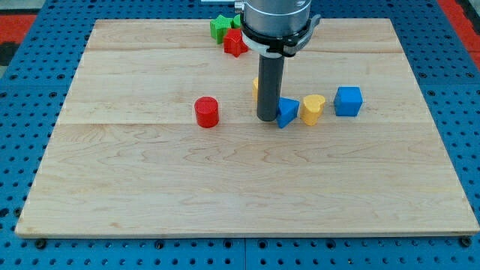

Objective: Push yellow blocks blue triangle and red cylinder into the blue cube

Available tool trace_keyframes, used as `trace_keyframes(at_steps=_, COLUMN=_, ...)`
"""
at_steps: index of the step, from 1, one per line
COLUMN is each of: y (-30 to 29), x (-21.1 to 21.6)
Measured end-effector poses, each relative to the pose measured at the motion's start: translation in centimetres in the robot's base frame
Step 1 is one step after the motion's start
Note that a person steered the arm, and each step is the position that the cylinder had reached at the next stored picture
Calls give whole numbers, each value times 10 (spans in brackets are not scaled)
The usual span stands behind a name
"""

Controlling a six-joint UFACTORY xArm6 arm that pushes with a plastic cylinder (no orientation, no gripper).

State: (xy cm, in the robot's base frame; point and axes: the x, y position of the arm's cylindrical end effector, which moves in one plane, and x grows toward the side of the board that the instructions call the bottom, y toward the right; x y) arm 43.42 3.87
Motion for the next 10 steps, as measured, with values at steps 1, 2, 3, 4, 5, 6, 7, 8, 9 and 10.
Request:
trace_keyframes(at_steps=1, y=-47, x=14)
trace_keyframes(at_steps=2, y=-137, x=15)
trace_keyframes(at_steps=3, y=-195, x=11)
trace_keyframes(at_steps=4, y=-175, x=-3)
trace_keyframes(at_steps=5, y=-111, x=-14)
trace_keyframes(at_steps=6, y=-54, x=-14)
trace_keyframes(at_steps=7, y=-129, x=-30)
trace_keyframes(at_steps=8, y=-116, x=-48)
trace_keyframes(at_steps=9, y=-36, x=-42)
trace_keyframes(at_steps=10, y=20, x=-32)
